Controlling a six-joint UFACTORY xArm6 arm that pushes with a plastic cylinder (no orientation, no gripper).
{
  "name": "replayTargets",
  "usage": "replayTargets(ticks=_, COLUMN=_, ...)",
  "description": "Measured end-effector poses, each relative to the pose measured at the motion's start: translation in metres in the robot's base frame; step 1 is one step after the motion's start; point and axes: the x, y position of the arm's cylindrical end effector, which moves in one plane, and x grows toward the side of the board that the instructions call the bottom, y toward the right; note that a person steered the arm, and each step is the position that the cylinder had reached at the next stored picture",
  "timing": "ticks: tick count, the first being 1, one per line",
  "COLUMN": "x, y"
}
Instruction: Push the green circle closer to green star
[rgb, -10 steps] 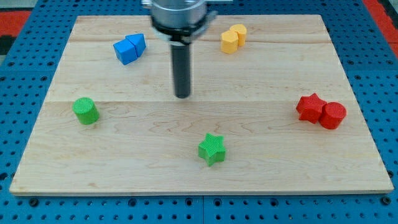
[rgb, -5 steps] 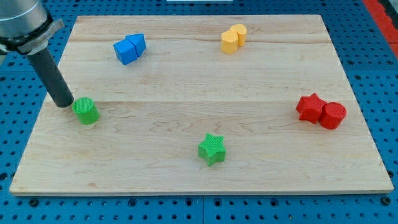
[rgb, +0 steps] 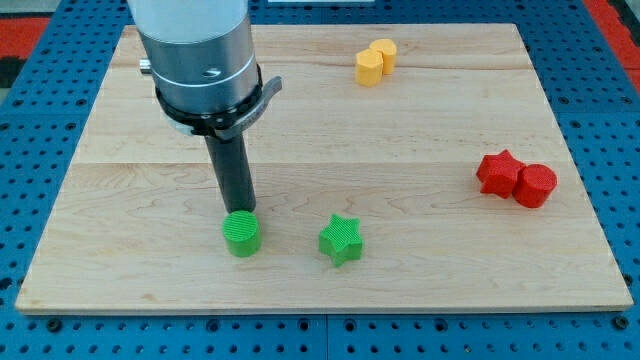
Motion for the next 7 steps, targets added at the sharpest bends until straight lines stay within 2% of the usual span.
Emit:
replayTargets(ticks=3, x=0.03, y=-0.062)
replayTargets(ticks=4, x=0.045, y=-0.027)
replayTargets(ticks=5, x=0.06, y=-0.022)
replayTargets(ticks=6, x=0.054, y=-0.016)
replayTargets(ticks=7, x=0.028, y=-0.013)
